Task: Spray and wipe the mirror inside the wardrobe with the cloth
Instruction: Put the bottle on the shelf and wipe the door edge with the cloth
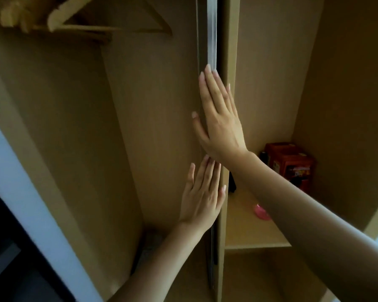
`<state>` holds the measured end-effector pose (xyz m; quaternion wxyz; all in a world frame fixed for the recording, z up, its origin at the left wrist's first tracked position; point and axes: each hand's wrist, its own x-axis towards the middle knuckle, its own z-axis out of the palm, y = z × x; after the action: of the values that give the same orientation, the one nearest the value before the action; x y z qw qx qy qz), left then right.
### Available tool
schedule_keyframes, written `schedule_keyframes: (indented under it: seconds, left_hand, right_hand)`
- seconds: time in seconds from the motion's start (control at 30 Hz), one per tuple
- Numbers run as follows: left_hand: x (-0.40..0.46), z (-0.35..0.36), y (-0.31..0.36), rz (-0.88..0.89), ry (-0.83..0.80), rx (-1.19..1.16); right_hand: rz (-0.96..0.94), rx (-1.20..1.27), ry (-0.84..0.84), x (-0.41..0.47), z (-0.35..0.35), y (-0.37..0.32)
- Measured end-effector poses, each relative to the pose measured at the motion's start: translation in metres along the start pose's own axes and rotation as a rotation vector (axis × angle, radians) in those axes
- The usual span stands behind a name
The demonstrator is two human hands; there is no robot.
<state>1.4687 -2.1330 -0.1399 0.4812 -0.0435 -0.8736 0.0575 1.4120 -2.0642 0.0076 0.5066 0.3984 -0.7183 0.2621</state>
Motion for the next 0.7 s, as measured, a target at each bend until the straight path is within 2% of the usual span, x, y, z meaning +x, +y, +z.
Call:
schedule_keyframes:
  seconds: [0.13, 0.47, 0.7]
  left_hand:
    - [-0.024, -0.019, 0.013, -0.010, -0.057, -0.122]
    - [-0.081, -0.049, 0.085, -0.067, -0.326, -0.341]
    - [-0.090, -0.028, 0.137, -0.205, -0.527, -0.478]
  right_hand:
    - [0.107, 0.084, -0.096, -0.049, -0.031, 0.000]
    - [0.605, 0.151, -0.227, -0.180, -0.104, 0.005]
    - [0.738, 0.150, -0.271, -0.258, -0.125, 0.054]
